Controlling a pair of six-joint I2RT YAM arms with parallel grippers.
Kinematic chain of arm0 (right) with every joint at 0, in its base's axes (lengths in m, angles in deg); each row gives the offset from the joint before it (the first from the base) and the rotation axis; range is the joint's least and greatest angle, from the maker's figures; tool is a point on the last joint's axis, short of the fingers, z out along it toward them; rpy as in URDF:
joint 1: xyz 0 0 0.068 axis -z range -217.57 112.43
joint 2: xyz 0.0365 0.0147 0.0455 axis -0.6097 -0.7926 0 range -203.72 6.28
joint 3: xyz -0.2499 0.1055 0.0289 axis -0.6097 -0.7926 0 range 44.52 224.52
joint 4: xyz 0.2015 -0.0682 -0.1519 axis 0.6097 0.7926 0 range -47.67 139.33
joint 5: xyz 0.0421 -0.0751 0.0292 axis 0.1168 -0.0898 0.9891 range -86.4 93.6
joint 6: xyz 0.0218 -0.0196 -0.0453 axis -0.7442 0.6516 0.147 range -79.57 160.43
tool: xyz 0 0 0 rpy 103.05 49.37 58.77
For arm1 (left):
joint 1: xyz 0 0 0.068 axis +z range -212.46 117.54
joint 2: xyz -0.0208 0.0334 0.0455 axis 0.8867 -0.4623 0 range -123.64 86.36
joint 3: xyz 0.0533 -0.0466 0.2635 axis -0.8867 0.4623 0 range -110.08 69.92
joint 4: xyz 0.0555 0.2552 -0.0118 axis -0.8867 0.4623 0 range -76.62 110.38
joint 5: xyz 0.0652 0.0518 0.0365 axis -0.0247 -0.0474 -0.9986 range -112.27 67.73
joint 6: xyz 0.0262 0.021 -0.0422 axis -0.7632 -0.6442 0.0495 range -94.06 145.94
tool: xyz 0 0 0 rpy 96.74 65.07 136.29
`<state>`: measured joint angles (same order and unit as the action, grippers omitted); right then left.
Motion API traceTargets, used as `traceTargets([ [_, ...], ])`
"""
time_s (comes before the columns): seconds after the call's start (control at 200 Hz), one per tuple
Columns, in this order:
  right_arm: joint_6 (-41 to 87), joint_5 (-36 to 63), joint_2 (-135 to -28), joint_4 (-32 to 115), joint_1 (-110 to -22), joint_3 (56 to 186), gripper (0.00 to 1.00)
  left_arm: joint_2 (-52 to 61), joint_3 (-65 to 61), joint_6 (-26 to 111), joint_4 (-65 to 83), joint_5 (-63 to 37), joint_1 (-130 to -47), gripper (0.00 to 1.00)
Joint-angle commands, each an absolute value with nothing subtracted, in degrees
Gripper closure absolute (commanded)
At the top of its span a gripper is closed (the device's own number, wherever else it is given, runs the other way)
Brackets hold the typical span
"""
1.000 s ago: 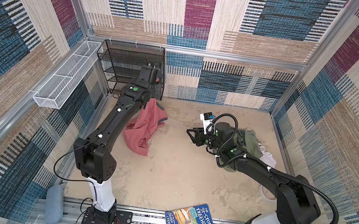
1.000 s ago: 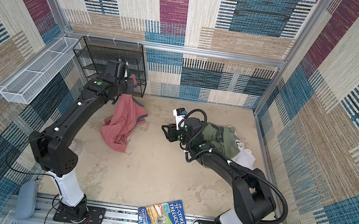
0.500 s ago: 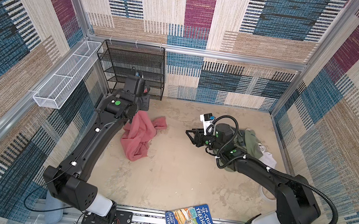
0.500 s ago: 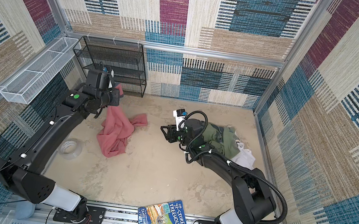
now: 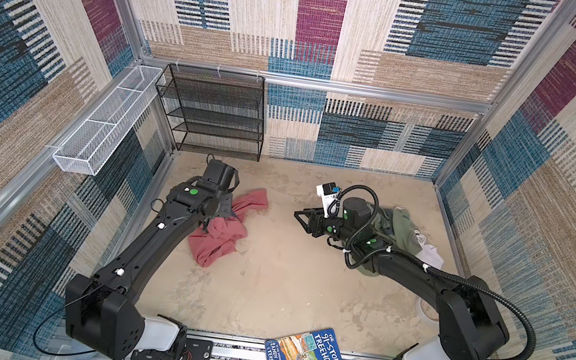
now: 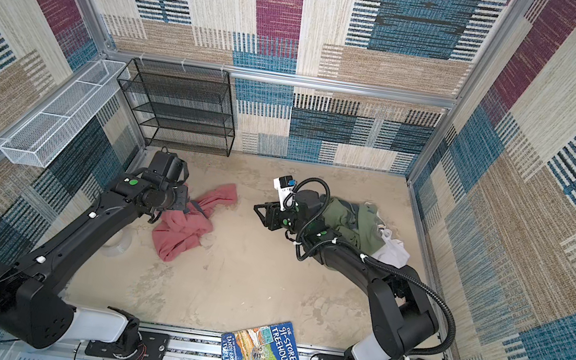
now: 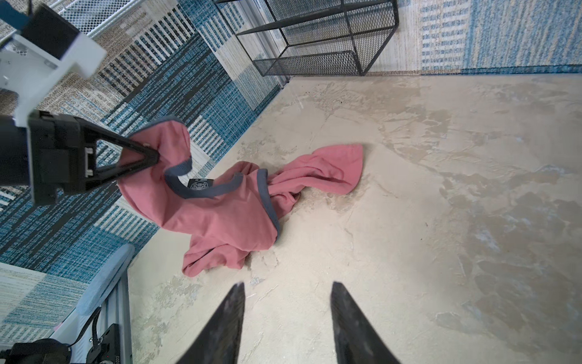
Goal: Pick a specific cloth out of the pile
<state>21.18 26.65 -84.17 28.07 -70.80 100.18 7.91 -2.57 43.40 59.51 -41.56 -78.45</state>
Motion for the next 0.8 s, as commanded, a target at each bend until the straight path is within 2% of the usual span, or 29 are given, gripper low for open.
traceTargets([
  [0.0,20.55,27.75,-84.34,26.05,-70.76,100.68,0.53,6.50,-0.97,46.26,60.03,-41.98,-78.37,1.00],
  [0.31,21.26,27.94,-85.93,27.10,-70.71,102.31,0.52,2.92,3.37,49.19,59.96,-39.15,-78.02,1.00],
  [0.351,21.30,28.02,-86.21,27.14,-70.73,102.52,0.52,3.32,3.63,49.69,60.47,-39.23,-78.00,0.75],
  [0.371,21.27,28.06,-86.39,27.06,-70.78,102.61,0.52,3.54,3.70,49.98,60.64,-39.23,-78.02,0.67],
  [0.491,21.66,27.79,-87.84,26.94,-70.75,103.78,0.51,6.43,4.35,50.76,62.64,-39.91,-78.02,0.48],
  [0.691,21.59,29.08,-90.81,27.19,-70.74,106.65,0.51,13.06,2.30,50.31,66.01,-41.77,-78.11,0.47],
  [0.796,21.80,28.38,-91.05,27.02,-70.72,106.57,0.51,12.07,-2.16,49.96,65.88,-39.72,-78.95,0.49],
])
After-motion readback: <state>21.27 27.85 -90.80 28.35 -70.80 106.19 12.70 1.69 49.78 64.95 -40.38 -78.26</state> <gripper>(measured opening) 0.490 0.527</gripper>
